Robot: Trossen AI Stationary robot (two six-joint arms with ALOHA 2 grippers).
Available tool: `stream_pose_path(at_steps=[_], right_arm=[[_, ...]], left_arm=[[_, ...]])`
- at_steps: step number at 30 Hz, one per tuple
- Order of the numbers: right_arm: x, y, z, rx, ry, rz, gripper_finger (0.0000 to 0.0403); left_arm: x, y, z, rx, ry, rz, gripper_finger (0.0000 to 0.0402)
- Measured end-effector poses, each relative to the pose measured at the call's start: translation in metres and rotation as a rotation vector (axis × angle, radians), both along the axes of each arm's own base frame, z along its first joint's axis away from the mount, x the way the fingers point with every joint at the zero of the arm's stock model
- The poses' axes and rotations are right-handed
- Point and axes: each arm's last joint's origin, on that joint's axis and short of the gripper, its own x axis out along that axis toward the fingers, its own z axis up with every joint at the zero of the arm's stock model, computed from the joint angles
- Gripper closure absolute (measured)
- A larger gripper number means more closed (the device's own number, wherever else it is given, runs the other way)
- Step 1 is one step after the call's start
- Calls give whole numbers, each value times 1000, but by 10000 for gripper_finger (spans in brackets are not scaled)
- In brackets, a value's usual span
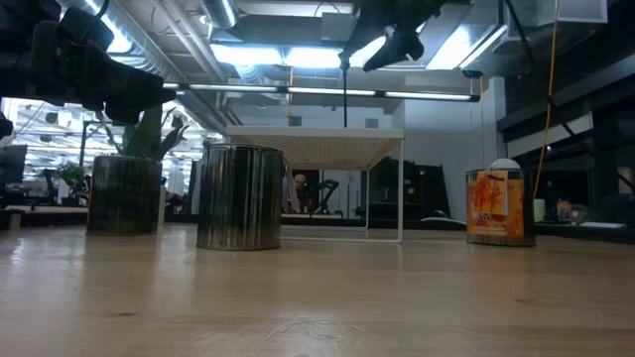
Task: Pick & Place candle stick holders
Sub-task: Put the bottom black candle holder on the shelf
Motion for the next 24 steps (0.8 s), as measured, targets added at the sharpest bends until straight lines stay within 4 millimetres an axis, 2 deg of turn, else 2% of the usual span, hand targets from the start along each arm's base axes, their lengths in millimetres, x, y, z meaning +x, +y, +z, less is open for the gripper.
stream_pose_path(at_steps=[3,8,17,24], right_arm=[[-4,11,1,29,7,69,17],[-22,31,-12,73,-19,151,17],[-83,81,-26,84,-158,330,17],[-122,102,-34,146,-159,422,17]], left_arm=[[0,0,0,0,0,0,194],[0,0,0,0,0,0,194],[0,0,0,0,0,0,194],[0,0,0,0,0,0,194]])
